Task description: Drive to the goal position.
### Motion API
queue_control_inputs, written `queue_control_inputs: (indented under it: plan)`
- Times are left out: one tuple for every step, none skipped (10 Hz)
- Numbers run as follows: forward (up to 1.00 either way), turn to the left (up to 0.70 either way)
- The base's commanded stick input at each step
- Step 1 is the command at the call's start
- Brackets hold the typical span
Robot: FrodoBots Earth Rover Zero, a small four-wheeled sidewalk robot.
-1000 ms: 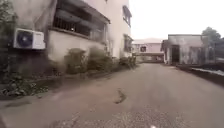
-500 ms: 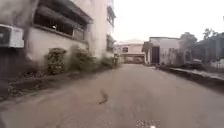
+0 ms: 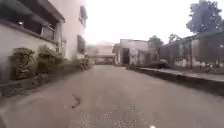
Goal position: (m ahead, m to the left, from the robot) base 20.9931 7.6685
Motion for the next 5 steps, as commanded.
queue_control_inputs:
  plan:
    - [0.00,-0.63]
    - [0.00,-0.54]
    - [0.00,-0.50]
    - [0.00,-0.24]
    - [0.70,0.02]
